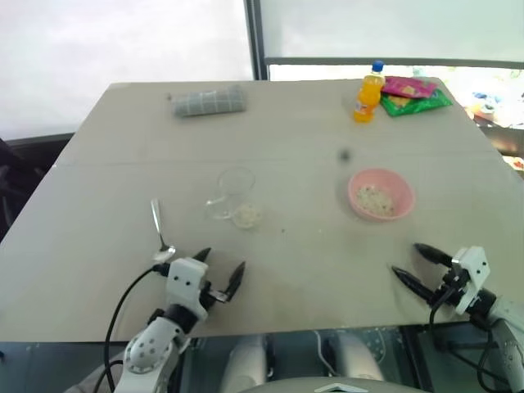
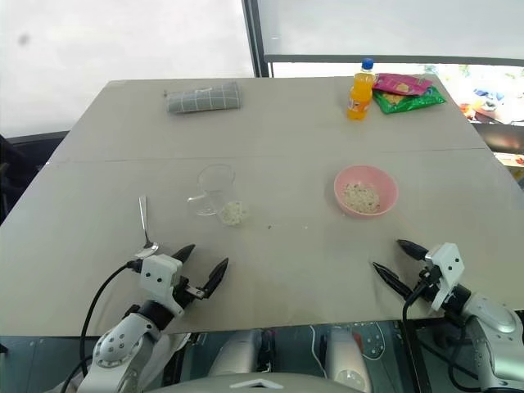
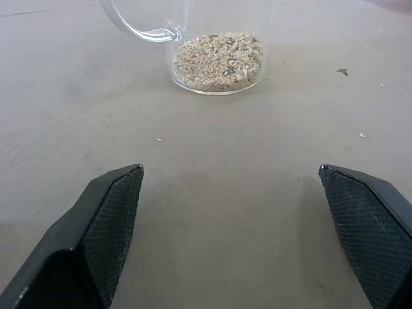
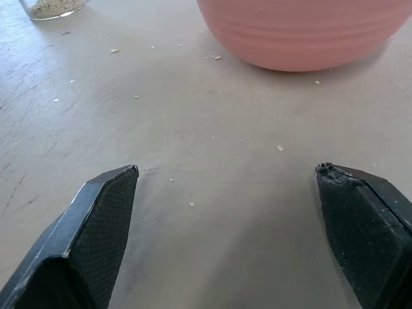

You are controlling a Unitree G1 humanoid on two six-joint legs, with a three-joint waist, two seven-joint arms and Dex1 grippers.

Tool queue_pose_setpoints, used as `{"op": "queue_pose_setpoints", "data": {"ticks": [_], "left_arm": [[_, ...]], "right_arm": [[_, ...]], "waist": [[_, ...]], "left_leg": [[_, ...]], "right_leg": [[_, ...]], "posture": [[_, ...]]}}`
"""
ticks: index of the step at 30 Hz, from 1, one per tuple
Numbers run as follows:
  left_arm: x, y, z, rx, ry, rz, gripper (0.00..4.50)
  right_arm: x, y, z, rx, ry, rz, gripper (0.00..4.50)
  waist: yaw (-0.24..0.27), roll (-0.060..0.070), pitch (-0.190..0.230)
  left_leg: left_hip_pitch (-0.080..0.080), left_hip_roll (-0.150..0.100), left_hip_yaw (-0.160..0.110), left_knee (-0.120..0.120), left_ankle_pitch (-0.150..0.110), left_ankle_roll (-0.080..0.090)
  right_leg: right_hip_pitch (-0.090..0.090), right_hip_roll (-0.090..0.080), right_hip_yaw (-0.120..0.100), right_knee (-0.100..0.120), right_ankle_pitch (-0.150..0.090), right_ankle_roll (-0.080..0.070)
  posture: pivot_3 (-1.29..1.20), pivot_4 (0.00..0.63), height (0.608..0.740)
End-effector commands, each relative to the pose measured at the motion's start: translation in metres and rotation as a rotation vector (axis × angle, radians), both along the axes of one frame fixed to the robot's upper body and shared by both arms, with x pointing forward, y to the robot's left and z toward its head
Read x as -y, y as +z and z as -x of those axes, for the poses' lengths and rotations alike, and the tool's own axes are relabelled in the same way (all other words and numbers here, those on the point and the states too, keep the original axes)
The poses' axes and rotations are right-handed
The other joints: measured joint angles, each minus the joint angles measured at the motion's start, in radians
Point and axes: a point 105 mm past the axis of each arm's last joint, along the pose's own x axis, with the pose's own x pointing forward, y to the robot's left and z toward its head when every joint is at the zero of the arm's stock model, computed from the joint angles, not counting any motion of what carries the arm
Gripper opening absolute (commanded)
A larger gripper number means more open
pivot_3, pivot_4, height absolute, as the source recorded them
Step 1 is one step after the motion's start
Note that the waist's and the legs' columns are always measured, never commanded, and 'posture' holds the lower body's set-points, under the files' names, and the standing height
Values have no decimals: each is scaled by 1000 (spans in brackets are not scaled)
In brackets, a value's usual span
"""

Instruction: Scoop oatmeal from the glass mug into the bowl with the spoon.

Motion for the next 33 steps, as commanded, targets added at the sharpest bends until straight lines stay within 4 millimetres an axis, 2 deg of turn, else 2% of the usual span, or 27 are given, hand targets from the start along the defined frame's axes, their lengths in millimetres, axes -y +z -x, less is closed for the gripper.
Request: {"op": "queue_pose_setpoints", "data": {"ticks": [1, 4, 19, 22, 25, 27, 30, 33], "left_arm": [[-2, -17, 7, -75, -8, -9, 4500], [-2, -13, 5, -61, -13, -4, 4500], [4, -10, 3, -40, 8, 0, 4500], [4, -2, 0, -13, 36, 14, 4500], [-8, 23, -5, 84, 197, 69, 4500], [-9, 37, -3, 114, 300, 103, 4500], [-4, 50, 10, 117, 382, 116, 4500], [-18, 57, 16, 112, 492, 94, 4500]], "right_arm": [[0, 10, 0, 41, 23, 34, 4430], [4, 9, -1, 39, -3, 59, 4430], [3, 10, -5, 39, 1, 66, 4430], [0, 12, -4, 41, 22, 64, 4430], [-11, 24, -4, 63, 62, 5, 4430], [-22, 29, -1, 60, 119, -19, 4430], [-46, 36, 10, 53, 264, -2, 4430], [-72, 52, 19, 60, 379, -22, 4430]], "waist": [[0, 0, 0], [0, 0, 0], [2, 0, 0], [3, 0, 0], [3, -1, 2], [1, -10, 8], [1, -16, 13], [2, -16, 15]], "left_leg": [[0, 0, 0, 0, 0, 0], [0, 0, 0, 0, 0, 0], [0, 0, 0, 1, 0, 0], [0, 0, 0, 2, 0, 0], [0, 0, 0, 3, 2, 4], [-1, 1, 0, 4, 2, 3], [-1, 2, -1, 6, 2, 3], [-1, 1, -1, 6, 2, 3]], "right_leg": [[0, 0, 0, 0, 0, 0], [0, 0, 0, 0, 0, 0], [0, 1, 0, 1, 0, 0], [0, 1, 0, 1, 0, 0], [0, 1, 0, 3, 0, 0], [0, 1, 1, 4, 0, 0], [0, 2, 1, 6, 0, 0], [0, 2, 1, 6, 0, 0]], "posture": [[0, 150, 740], [0, 150, 740], [0, 150, 740], [0, 150, 740], [0, 150, 740], [0, 150, 740], [0, 150, 740], [0, 150, 740]]}}
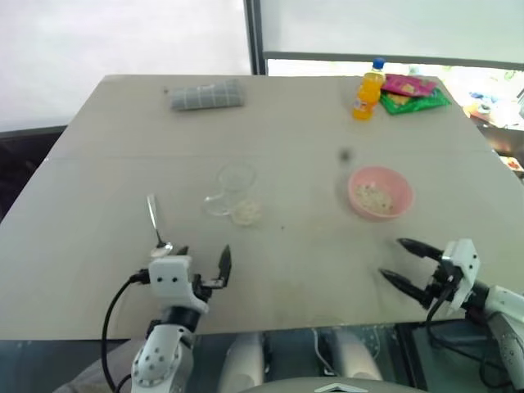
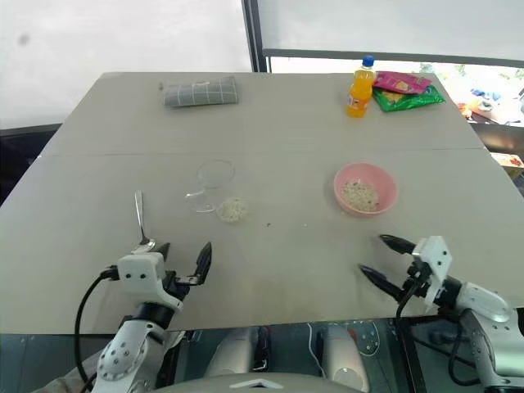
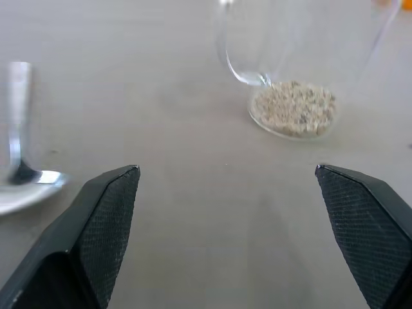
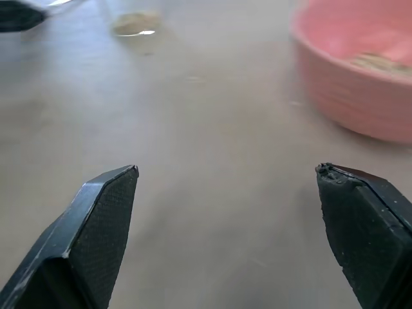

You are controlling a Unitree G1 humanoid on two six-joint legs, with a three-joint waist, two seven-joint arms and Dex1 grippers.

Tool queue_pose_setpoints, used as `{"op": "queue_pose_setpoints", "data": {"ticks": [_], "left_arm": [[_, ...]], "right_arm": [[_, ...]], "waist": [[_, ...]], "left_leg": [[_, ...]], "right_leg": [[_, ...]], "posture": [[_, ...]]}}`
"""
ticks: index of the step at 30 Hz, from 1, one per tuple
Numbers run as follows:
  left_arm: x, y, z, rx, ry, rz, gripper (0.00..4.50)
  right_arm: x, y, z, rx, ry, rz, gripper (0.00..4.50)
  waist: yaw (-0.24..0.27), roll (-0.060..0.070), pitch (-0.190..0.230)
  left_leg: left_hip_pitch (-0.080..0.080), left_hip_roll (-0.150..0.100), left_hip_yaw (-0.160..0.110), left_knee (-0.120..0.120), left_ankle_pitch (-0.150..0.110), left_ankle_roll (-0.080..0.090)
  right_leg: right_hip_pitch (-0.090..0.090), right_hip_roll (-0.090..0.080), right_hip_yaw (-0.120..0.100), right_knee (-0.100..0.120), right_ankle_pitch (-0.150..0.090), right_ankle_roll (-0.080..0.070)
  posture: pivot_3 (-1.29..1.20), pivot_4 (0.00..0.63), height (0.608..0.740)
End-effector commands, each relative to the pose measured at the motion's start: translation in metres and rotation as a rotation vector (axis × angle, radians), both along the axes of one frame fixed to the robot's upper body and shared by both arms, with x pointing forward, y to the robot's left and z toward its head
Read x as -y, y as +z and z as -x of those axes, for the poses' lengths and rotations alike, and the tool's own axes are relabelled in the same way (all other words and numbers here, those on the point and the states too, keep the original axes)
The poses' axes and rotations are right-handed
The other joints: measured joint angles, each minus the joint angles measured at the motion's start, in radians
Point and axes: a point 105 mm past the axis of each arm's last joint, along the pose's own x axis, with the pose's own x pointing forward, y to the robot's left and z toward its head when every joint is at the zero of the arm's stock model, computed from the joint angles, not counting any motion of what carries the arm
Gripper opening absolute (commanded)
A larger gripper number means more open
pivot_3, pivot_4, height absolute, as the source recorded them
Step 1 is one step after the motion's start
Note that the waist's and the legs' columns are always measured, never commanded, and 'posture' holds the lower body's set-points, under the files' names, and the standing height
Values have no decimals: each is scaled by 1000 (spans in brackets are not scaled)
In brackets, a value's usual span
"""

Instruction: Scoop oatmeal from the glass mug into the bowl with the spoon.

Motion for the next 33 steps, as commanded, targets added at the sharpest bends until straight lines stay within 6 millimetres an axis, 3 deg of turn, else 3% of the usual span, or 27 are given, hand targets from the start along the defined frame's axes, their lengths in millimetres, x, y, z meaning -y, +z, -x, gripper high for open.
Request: {"op": "queue_pose_setpoints", "data": {"ticks": [1, 8, 12, 23, 28, 33], "left_arm": [[-19, 20, 4, 30, 128, -38, 4500], [-61, 37, -27, 26, 243, -142, 4500], [-71, 36, -40, -61, 271, -150, 4500], [-107, 13, -51, -292, 356, -59, 4500], [-102, -10, -58, -465, 219, -83, 4500], [-104, -19, -62, -510, 168, -66, 4500]], "right_arm": [[-31, 27, 13, 39, 167, -9, 4430], [-62, 65, 19, 86, 342, 25, 4430], [-68, 82, 12, 126, 337, 18, 4430], [-65, 77, 6, 118, 271, 14, 4430], [-65, 73, 8, 111, 267, 24, 4430], [-67, 72, 8, 116, 259, 18, 4430]], "waist": [[1, 1, 2], [8, -4, 7], [8, -7, 9], [22, -8, 9], [24, -5, 8], [25, 2, 3]], "left_leg": [[0, 0, 0, 0, 0, 0], [0, 0, -4, 4, -1, -3], [-1, -1, -3, 4, 1, 2], [0, -1, -5, 5, 1, 1], [1, -1, -5, 6, 2, 1], [2, -1, -5, 6, 2, 1]], "right_leg": [[0, 0, 0, 0, 0, 0], [0, 2, -3, 3, -1, 2], [2, 3, -2, 3, 0, 0], [2, 5, -3, 4, 0, 0], [3, 5, -3, 5, 1, 0], [3, 3, -2, 6, 1, -1]], "posture": [[0, 150, 740], [0, 150, 740], [0, 150, 740], [0, 150, 740], [0, 150, 740], [0, 150, 740]]}}
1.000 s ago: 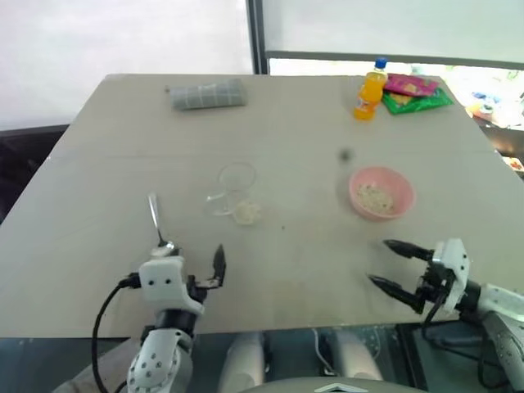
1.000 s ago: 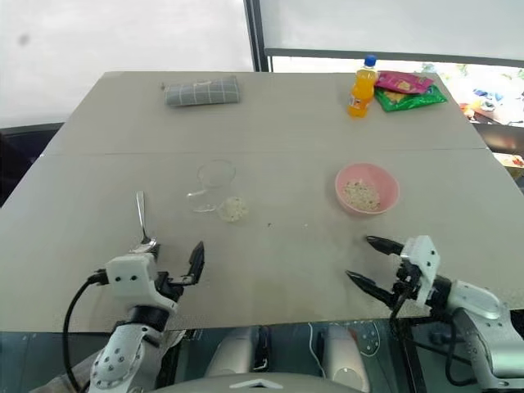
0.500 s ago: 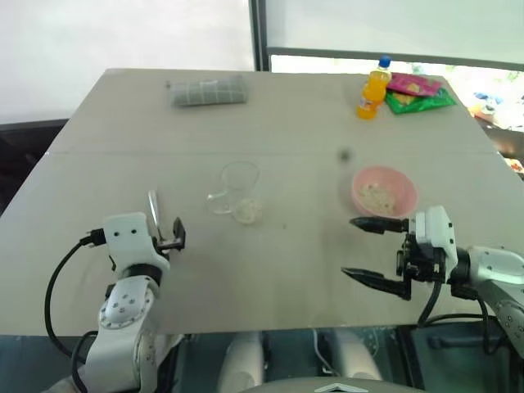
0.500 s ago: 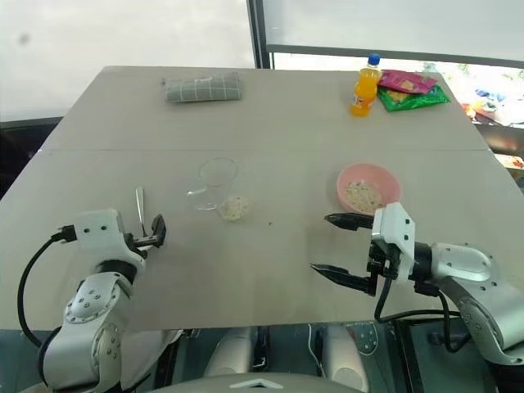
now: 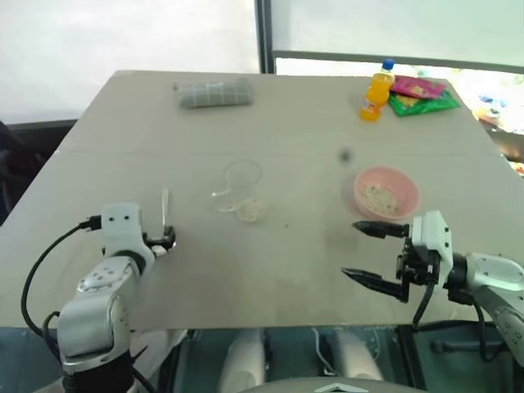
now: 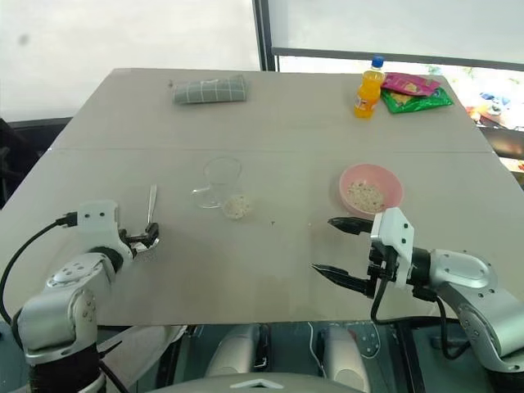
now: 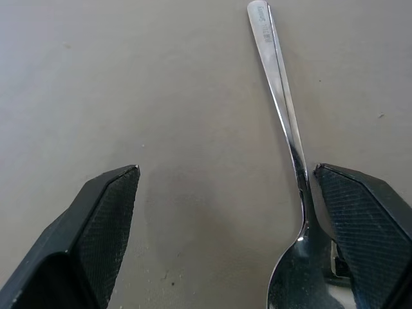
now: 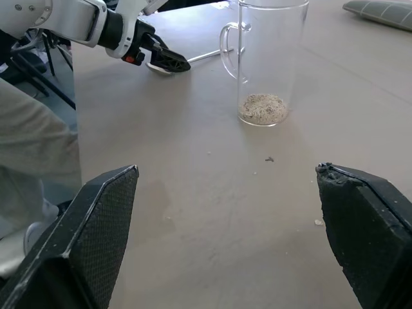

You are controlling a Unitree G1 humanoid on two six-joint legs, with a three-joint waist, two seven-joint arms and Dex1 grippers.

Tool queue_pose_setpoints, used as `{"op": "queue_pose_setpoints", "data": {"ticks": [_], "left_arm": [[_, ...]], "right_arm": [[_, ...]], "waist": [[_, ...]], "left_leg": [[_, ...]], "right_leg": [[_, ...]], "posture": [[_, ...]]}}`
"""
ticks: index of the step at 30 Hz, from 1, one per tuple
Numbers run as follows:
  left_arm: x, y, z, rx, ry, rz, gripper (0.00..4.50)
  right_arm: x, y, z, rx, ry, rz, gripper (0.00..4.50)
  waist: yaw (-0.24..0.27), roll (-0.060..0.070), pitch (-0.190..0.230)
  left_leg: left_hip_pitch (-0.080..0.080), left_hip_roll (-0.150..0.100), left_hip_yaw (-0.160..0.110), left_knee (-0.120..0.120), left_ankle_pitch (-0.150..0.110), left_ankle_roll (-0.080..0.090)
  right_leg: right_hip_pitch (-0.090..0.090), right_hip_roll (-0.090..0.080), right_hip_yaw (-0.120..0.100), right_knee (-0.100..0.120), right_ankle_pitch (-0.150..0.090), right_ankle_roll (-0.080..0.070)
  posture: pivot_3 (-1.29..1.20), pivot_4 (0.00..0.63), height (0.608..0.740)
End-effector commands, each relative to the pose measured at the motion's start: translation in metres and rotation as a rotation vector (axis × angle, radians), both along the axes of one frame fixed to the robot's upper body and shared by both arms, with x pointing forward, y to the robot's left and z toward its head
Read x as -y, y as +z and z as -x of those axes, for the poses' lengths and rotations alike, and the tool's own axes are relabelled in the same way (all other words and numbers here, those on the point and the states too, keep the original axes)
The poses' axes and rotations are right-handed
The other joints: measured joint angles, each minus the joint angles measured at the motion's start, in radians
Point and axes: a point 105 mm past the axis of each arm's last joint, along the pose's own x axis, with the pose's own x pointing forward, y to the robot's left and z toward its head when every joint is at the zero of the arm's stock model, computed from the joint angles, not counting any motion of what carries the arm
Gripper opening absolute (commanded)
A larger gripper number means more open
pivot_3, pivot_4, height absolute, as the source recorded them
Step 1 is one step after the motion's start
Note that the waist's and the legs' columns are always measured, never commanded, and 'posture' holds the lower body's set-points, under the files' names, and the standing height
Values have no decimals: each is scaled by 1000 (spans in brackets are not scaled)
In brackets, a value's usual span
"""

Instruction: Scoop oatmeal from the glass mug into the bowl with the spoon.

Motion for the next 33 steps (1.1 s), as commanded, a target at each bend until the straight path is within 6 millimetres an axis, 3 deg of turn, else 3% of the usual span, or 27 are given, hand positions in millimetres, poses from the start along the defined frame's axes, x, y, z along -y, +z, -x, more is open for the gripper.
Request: {"op": "queue_pose_setpoints", "data": {"ticks": [1, 2, 5, 12, 18, 21, 24, 27, 33], "left_arm": [[1, -26, 4, -110, -22, 51, 4500], [0, -27, 4, -112, -23, 51, 4500], [-4, -29, 4, -119, -31, 45, 3045], [-5, -33, 6, -114, -25, 68, 124], [-5, -40, 8, -95, 27, 134, 50], [-4, -23, -5, 29, 47, 147, 50], [-4, 9, -22, 223, 39, 145, 50], [4, 57, -37, 464, -34, 141, 50], [20, 140, -40, 816, -240, 67, 50]], "right_arm": [[-4, 7, 3, 44, 7, -10, 4430], [-4, 7, 2, 46, 2, -14, 4430], [-3, 9, 0, 52, -13, -20, 4500], [-4, 7, -1, 54, -17, -22, 4500], [-1, 10, -5, 59, -47, -47, 4500], [0, 11, -8, 63, -57, -47, 4500], [1, 13, -10, 67, -66, -54, 4500], [3, 19, -14, 55, -79, -92, 4500], [11, 38, -28, 42, -129, -164, 4500]], "waist": [[0, 3, -2], [0, 4, -3], [-1, 7, -4], [-4, 10, -6], [-5, 13, -9], [-3, 14, -9], [0, 11, -8], [0, 1, -2], [-3, -8, 4]], "left_leg": [[0, 0, 0, 0, 0, 0], [1, 0, 0, 0, 0, 0], [1, 0, 0, 0, 0, 0], [1, 0, 0, 0, 0, 0], [2, 0, 1, 0, 0, 0], [2, 0, 1, 0, 0, 0], [2, -1, 0, 0, 0, 0], [0, -1, -1, 1, 0, 0], [-4, 0, 0, 3, 0, 0]], "right_leg": [[0, 0, 0, 0, 0, 0], [0, 0, 0, 0, 0, 0], [0, -1, 0, 0, 0, 0], [0, 0, 1, 2, 0, 0], [0, 0, 2, 2, 0, 0], [0, 0, 2, 2, 0, 0], [0, 1, 1, 3, 0, 0], [0, 1, 0, 3, 0, 0], [-1, -1, 1, 0, 0, 0]], "posture": [[0, 150, 740], [0, 150, 740], [0, 150, 740], [0, 150, 740], [0, 150, 740], [0, 150, 740], [0, 150, 740], [0, 150, 740], [0, 150, 740]]}}
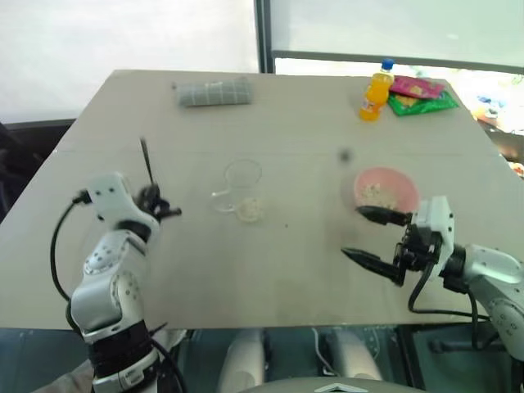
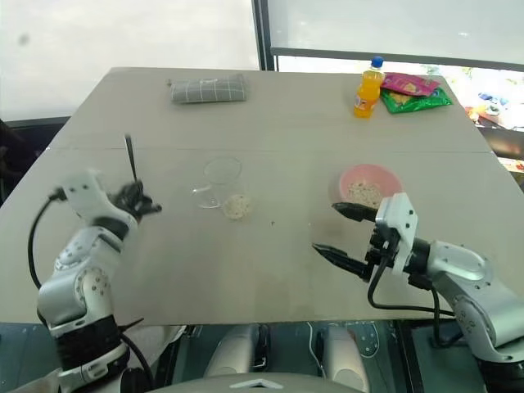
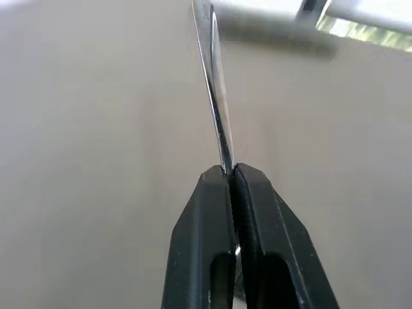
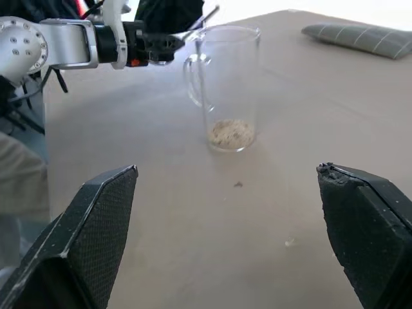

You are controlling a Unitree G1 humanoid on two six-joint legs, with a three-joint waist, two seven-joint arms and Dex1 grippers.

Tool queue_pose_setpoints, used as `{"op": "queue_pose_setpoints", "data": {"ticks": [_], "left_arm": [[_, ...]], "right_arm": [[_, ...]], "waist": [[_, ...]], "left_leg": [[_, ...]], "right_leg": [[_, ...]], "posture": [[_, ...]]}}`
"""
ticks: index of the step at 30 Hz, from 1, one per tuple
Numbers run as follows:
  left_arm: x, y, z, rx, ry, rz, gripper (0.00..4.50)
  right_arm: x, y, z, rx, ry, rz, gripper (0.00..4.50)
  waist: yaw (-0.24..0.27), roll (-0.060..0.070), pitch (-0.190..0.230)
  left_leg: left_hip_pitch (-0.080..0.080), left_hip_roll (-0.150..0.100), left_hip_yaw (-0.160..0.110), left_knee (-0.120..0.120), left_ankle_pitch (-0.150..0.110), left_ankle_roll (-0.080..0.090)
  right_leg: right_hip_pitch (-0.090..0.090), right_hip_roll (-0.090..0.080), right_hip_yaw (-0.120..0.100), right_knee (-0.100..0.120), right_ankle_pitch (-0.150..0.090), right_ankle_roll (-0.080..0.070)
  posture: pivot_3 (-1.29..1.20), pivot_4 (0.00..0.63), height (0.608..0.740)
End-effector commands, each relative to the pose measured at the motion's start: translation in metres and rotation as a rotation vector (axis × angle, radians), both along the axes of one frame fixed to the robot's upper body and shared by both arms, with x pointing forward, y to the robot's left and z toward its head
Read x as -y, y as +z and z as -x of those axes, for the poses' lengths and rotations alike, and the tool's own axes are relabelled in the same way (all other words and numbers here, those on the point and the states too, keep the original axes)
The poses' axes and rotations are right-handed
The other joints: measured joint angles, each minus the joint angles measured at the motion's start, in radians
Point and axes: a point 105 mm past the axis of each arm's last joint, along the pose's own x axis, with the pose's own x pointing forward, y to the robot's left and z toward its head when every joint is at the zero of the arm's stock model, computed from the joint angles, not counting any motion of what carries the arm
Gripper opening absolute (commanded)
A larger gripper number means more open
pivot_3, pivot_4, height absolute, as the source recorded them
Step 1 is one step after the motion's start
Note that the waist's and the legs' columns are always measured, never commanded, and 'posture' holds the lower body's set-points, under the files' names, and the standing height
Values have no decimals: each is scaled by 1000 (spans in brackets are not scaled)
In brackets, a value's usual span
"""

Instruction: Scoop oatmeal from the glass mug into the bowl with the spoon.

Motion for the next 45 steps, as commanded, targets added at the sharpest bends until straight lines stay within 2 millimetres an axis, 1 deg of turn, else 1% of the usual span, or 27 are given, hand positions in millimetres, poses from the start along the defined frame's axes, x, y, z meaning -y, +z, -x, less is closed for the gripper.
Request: {"op": "queue_pose_setpoints", "data": {"ticks": [1, 3, 4, 5, 6, 8, 10, 13, 15, 17, 19, 21, 25, 27, 32, 35, 36, 38, 39, 40, 42, 43, 45], "left_arm": [[14, 60, 6, 233, -113, -150, 50], [29, 84, 2, 303, -196, -257, 50], [40, 95, 0, 337, -256, -310, 50], [60, 105, 0, 369, -358, -396, 50], [78, 109, 0, 389, -450, -476, 50], [111, 110, 5, 420, -618, -628, 50], [134, 104, 8, 426, -735, -710, 50], [155, 100, 9, 428, -859, -699, 50], [169, 94, 11, 420, -947, -723, 50], [178, 90, 13, 415, -1012, -736, 50], [182, 87, 15, 411, -1057, -748, 50], [185, 84, 15, 409, -1077, -764, 50], [187, 80, 12, 410, -1092, -771, 50], [189, 81, 10, 421, -1093, -761, 50], [194, 81, 11, 432, -1104, -756, 50], [191, 79, 10, 426, -1088, -757, 0], [189, 79, 10, 424, -1080, -755, 0], [187, 76, 12, 415, -1078, -760, 0], [186, 74, 12, 407, -1078, -766, 0], [185, 72, 13, 400, -1078, -770, 0], [181, 71, 14, 387, -1076, -769, 0], [180, 70, 15, 383, -1076, -768, 0], [179, 70, 16, 377, -1082, -756, 0]], "right_arm": [[8, 25, -13, 45, -71, -66, 4500], [11, 42, -29, 71, -142, -114, 4500], [12, 53, -40, 79, -191, -139, 4500], [11, 63, -49, 84, -233, -165, 4500], [9, 73, -57, 79, -267, -197, 4500], [7, 92, -72, 41, -319, -281, 4500], [5, 108, -78, 23, -318, -363, 4500], [-4, 129, -84, 10, -275, -462, 4500], [-16, 145, -83, 5, -216, -529, 4500], [-28, 157, -76, 9, -150, -561, 4500], [-37, 161, -72, 10, -109, -565, 4500], [-43, 159, -68, -8, -76, -554, 4500], [-55, 152, -62, -46, -22, -530, 4500], [-60, 149, -60, -62, -3, -519, 4500], [-61, 146, -62, -64, -11, -512, 4500], [-57, 144, -64, -58, -27, -505, 3731], [-56, 144, -64, -57, -33, -502, 3219], [-54, 142, -66, -58, -46, -503, 2360], [-53, 141, -66, -59, -51, -502, 1838], [-52, 140, -67, -60, -55, -501, 1459], [-50, 138, -67, -61, -62, -494, 379], [-50, 137, -67, -60, -63, -493, 55], [-51, 137, -67, -60, -60, -494, 55]], "waist": [[-3, -1, 1], [-1, -1, 1], [-1, -2, 2], [-1, -3, 3], [-1, -3, 4], [1, -1, 4], [0, -1, 4], [-1, 0, 5], [-2, 1, 5], [-3, 2, 6], [-3, 3, 6], [-3, 3, 6], [-4, 3, 7], [-4, 3, 7], [-3, 3, 7], [-4, 3, 7], [-4, 3, 7], [-4, 3, 7], [-4, 3, 7], [-4, 3, 7], [-5, 4, 7], [-6, 4, 7], [-6, 4, 7]], "left_leg": [[0, 0, 1, 0, 0, 0], [0, -1, 1, 0, 0, 0], [0, -1, 1, 0, 0, 0], [0, -1, 1, 0, 0, 0], [1, -1, 1, 1, 0, 0], [1, 0, 1, 3, 0, 0], [1, 0, 2, 3, 0, 0], [0, 0, 4, 1, 0, 0], [-3, 0, 5, 1, 1, -2], [-6, 0, 7, 1, 2, -3], [-11, 1, 7, 2, 3, -4], [-15, 1, 7, 3, 3, -5], [-15, 1, 7, 6, 3, -4], [-16, 1, 7, 8, 2, -2], [-16, 1, 7, 10, 1, 0], [-16, 1, 7, 10, 1, -1], [-15, 1, 7, 10, 1, -1], [-16, 1, 7, 10, 1, -1], [-16, 1, 7, 10, 1, -2], [-16, 1, 7, 10, 2, -2], [-16, 1, 7, 10, 2, -2], [-16, 1, 7, 10, 2, -2], [-16, 1, 7, 10, 1, -2]], "right_leg": [[0, 0, 0, 0, 0, 0], [0, 1, 0, 0, 0, 0], [0, 1, 0, 0, 0, 0], [0, 2, 0, 0, 0, 0], [-1, 2, -1, 2, 0, 0], [-1, 3, -1, 5, 0, -1], [-1, 2, 0, 5, 0, -1], [-3, 2, 1, 5, 2, 3], [-5, 3, 1, 5, 3, 4], [-9, 4, 1, 5, 3, 4], [-15, 5, 1, 9, 3, 4], [-19, 5, 1, 11, 3, 4], [-19, 5, 1, 13, 2, 4], [-19, 5, 1, 14, 3, 5], [-18, 5, 1, 16, 3, 5], [-18, 5, 1, 16, 3, 5], [-18, 5, 1, 16, 3, 5], [-18, 5, 1, 16, 3, 5], [-19, 5, 1, 16, 3, 5], [-19, 5, 1, 16, 3, 5], [-19, 5, 1, 16, 2, 5], [-19, 5, 1, 16, 2, 5], [-19, 5, 1, 16, 2, 5]], "posture": [[0, 150, 740], [0, 150, 740], [0, 150, 740], [0, 150, 740], [0, 150, 740], [0, 150, 740], [0, 150, 740], [0, 150, 740], [0, 150, 740], [0, 150, 740], [0, 150, 740], [0, 150, 740], [0, 150, 740], [0, 150, 740], [0, 150, 740], [0, 150, 740], [0, 150, 740], [0, 150, 740], [0, 150, 740], [0, 150, 740], [0, 150, 740], [0, 150, 740], [0, 150, 740]]}}
